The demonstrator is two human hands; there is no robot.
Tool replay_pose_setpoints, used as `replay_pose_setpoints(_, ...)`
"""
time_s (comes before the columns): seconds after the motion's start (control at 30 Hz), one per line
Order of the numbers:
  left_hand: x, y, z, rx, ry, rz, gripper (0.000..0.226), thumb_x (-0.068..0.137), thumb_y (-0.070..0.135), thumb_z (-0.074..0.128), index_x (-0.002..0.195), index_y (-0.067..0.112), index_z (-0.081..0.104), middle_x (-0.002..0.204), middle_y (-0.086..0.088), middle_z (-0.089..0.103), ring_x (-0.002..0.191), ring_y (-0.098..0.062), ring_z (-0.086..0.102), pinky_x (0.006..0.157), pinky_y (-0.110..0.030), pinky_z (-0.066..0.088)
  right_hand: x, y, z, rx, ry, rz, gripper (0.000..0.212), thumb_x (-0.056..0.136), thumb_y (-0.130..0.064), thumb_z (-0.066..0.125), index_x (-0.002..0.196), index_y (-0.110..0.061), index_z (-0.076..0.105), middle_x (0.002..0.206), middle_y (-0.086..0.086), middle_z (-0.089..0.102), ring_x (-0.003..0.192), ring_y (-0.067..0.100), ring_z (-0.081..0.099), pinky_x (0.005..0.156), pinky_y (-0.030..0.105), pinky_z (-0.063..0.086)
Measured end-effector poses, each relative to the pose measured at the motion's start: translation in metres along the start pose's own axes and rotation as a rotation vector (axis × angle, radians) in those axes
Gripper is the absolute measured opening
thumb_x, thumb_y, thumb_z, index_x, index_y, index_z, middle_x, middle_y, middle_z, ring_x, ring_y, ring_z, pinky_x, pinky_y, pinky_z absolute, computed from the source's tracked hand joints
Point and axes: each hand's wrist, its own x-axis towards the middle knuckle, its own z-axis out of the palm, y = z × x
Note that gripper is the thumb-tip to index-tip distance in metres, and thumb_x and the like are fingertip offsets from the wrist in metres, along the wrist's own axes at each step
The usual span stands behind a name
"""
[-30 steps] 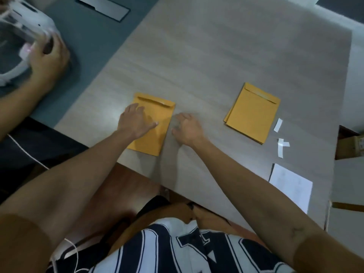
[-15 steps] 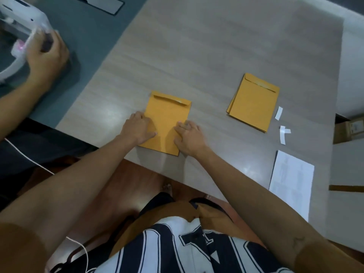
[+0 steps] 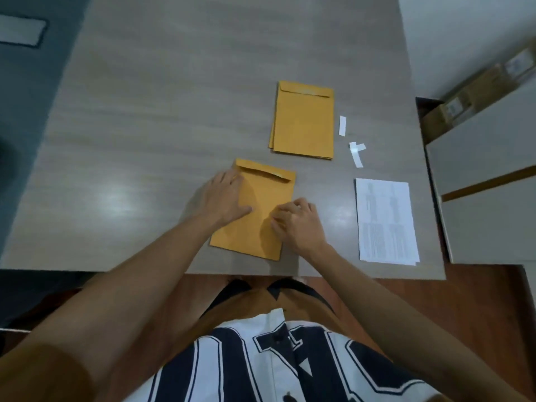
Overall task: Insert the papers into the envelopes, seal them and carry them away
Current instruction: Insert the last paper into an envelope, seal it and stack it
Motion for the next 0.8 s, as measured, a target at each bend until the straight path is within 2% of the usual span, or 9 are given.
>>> replay_pose_setpoints(0.17,0.019,0.041,0.001,0.069,-0.013,0.08,0.096,0.067,0.076,0.065,0.141,0.02,0.041,0.147,-0.013,0.035,0.137,-0.033,0.033,0.111,-0.046,0.034,-0.022,0.018,0.0,0.104,-0.008,-0.043,0.034,0.088,-0.045,0.049,0.098,-0.027,0.077,0.101,-0.008,0.071,0.094,0.023,0.055,0.077,0.037,0.045)
replay_pose_setpoints(0.27,0.031,0.055,-0.001,0.161,-0.059,0.122,0.103,0.06,0.081,0.067,0.14,0.023,0.039,0.141,-0.015,0.036,0.131,-0.033,0.036,0.106,-0.044,0.037,-0.022,0.035,0.0,0.117,0.054,0.027,0.031,0.088,-0.044,0.053,0.102,-0.026,0.074,0.098,-0.006,0.071,0.093,0.022,0.054,0.076,0.034,0.042)
replay_pose_setpoints(0.43,0.043,0.07,-0.005,0.294,-0.101,0.133,0.127,0.055,0.081,0.072,0.155,0.03,0.013,0.133,-0.014,0.036,0.123,-0.03,0.038,0.1,-0.041,0.04,-0.013,0.06,-0.005,0.147,0.176,0.148,0.034,0.086,-0.042,0.053,0.102,-0.02,0.073,0.095,-0.001,0.069,0.09,0.023,0.058,0.072,0.036,0.047)
replay_pose_setpoints(0.5,0.047,0.073,-0.009,0.322,-0.114,0.137,0.131,0.051,0.081,0.073,0.154,0.031,0.011,0.132,-0.014,0.035,0.122,-0.03,0.039,0.099,-0.042,0.041,-0.011,0.068,-0.005,0.149,0.183,0.175,0.03,0.086,-0.038,0.058,0.103,-0.019,0.072,0.096,0.0,0.068,0.091,0.024,0.058,0.073,0.036,0.047)
replay_pose_setpoints(0.57,0.05,0.077,-0.013,0.334,-0.142,0.135,0.131,0.048,0.08,0.076,0.153,0.031,0.014,0.134,-0.015,0.033,0.124,-0.031,0.037,0.101,-0.043,0.04,-0.01,0.076,-0.005,0.152,0.172,0.212,0.028,0.085,-0.036,0.063,0.106,-0.018,0.071,0.098,0.001,0.066,0.094,0.024,0.057,0.074,0.037,0.047)
replay_pose_setpoints(0.67,0.053,0.083,-0.016,0.347,-0.192,0.145,0.134,0.049,0.076,0.079,0.154,0.031,0.01,0.15,-0.018,0.022,0.137,-0.035,0.028,0.108,-0.045,0.033,-0.006,0.088,-0.006,0.188,0.157,0.283,0.033,0.085,-0.038,0.064,0.109,-0.017,0.07,0.1,0.003,0.065,0.095,0.024,0.056,0.076,0.038,0.048)
replay_pose_setpoints(0.8,0.055,0.092,-0.017,0.364,-0.202,0.199,0.134,0.049,0.071,0.083,0.154,0.033,0.009,0.155,-0.015,0.017,0.14,-0.034,0.024,0.111,-0.045,0.03,-0.003,0.1,-0.01,0.212,0.129,0.344,0.033,0.085,-0.039,0.065,0.111,-0.019,0.068,0.103,0.002,0.064,0.098,0.022,0.055,0.08,0.037,0.048)
